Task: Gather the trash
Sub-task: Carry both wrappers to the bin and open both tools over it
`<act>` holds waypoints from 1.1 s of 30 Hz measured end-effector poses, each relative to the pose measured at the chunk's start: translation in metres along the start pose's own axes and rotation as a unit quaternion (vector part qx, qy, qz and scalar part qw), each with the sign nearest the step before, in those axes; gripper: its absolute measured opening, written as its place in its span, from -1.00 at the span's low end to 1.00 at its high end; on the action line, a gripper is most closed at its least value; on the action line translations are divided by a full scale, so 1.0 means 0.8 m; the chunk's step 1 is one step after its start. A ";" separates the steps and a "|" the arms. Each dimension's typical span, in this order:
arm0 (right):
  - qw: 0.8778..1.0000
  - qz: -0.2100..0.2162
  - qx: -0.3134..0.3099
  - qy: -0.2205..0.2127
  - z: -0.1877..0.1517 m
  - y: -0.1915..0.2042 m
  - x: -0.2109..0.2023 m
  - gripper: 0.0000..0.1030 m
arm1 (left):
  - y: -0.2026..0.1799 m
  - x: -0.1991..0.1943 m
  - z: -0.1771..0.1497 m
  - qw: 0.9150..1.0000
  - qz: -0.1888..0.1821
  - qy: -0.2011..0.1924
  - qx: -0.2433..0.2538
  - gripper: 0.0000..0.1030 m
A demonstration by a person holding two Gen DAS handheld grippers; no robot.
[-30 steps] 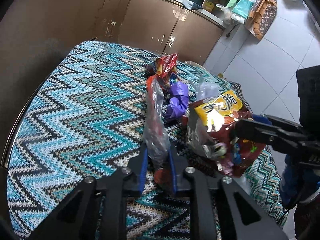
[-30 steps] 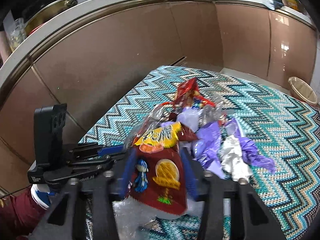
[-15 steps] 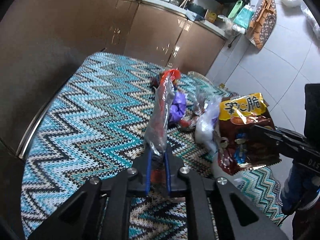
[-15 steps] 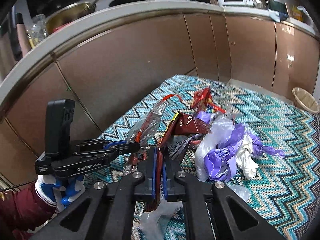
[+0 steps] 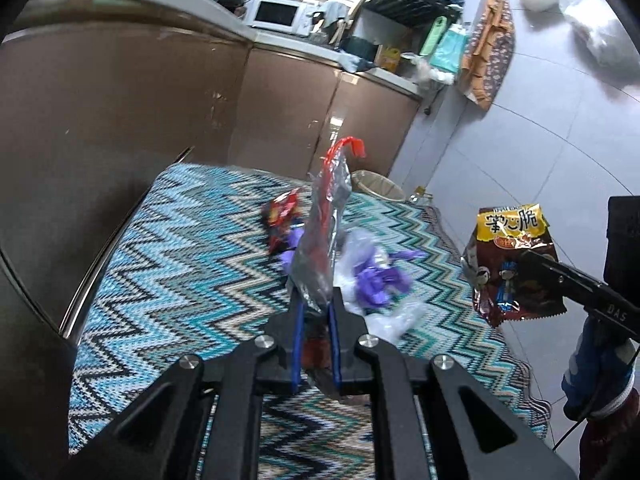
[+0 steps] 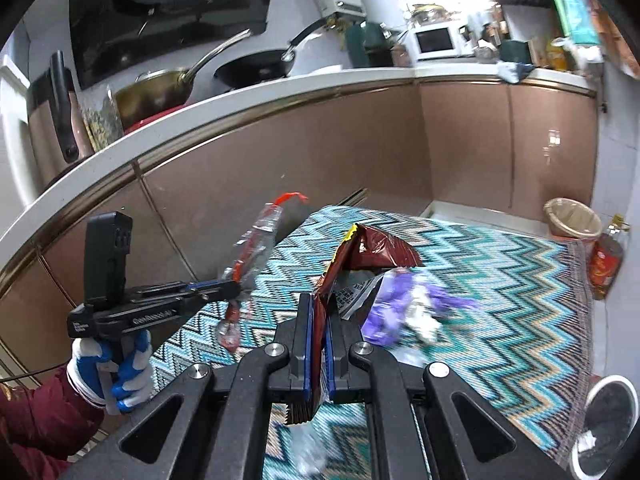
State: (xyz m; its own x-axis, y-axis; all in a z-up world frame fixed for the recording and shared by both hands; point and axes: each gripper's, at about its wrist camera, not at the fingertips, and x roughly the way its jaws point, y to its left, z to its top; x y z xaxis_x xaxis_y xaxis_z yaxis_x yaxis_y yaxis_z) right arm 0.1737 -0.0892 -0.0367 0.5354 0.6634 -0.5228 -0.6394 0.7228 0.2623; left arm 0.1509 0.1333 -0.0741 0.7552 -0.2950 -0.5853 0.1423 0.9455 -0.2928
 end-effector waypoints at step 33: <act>0.929 -0.285 0.233 -0.039 -0.169 -0.401 -0.228 -0.86 | -0.511 0.335 -0.011 0.948 -0.178 0.186 0.190 -0.80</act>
State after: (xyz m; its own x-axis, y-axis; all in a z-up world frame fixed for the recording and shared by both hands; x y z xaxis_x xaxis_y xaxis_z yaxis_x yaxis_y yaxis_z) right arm 0.2067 -0.4680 -0.1353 0.7632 0.1451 -0.6297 0.0600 0.9544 0.2926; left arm 0.2895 -0.3334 -0.1183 0.3490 -0.5663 -0.7466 0.6186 0.7377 -0.2703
